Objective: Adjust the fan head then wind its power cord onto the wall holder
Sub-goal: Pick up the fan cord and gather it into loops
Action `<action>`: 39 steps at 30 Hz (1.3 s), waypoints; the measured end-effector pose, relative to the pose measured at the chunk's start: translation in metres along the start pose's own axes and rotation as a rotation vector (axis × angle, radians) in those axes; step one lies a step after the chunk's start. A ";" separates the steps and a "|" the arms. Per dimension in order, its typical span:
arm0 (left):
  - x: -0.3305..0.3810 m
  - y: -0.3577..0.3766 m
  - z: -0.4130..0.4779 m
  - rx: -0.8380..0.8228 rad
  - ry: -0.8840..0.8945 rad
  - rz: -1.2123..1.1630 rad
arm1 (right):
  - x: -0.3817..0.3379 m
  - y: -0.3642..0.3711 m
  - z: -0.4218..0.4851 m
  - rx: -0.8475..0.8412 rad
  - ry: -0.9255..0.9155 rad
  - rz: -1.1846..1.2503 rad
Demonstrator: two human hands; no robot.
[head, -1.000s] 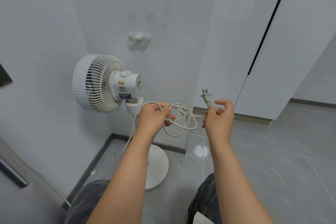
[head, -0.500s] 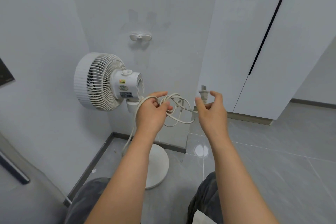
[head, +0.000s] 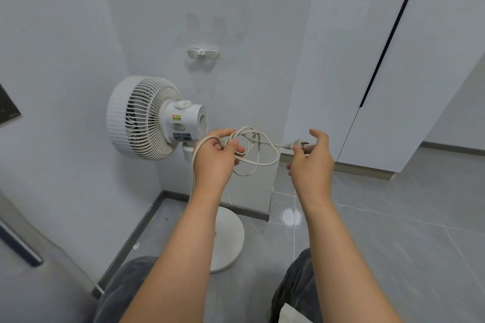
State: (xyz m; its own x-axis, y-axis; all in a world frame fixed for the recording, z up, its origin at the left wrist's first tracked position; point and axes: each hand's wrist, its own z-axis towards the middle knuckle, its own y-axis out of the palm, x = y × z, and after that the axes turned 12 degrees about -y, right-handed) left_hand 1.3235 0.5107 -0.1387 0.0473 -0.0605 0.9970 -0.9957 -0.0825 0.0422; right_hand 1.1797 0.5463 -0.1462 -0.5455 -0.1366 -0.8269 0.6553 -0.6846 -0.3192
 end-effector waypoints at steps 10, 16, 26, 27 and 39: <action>-0.001 0.006 -0.010 -0.013 0.060 0.093 | 0.011 0.002 0.000 -0.234 0.139 0.057; 0.004 0.009 -0.014 -0.061 0.090 0.200 | 0.011 0.003 -0.001 -0.261 0.114 -0.119; -0.007 0.015 -0.013 0.068 0.145 0.262 | 0.012 0.005 0.002 -0.236 0.065 -0.159; -0.008 0.016 -0.013 0.081 0.144 0.264 | 0.012 0.004 0.002 -0.238 0.081 -0.121; -0.006 0.011 -0.001 0.051 0.117 0.331 | -0.007 -0.014 0.002 -0.333 0.380 0.665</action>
State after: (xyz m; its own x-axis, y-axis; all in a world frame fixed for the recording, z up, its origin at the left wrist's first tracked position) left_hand 1.3124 0.5117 -0.1439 -0.2892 0.0218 0.9570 -0.9503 -0.1272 -0.2843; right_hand 1.1733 0.5549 -0.1350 0.1840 -0.1458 -0.9721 0.9313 -0.2904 0.2198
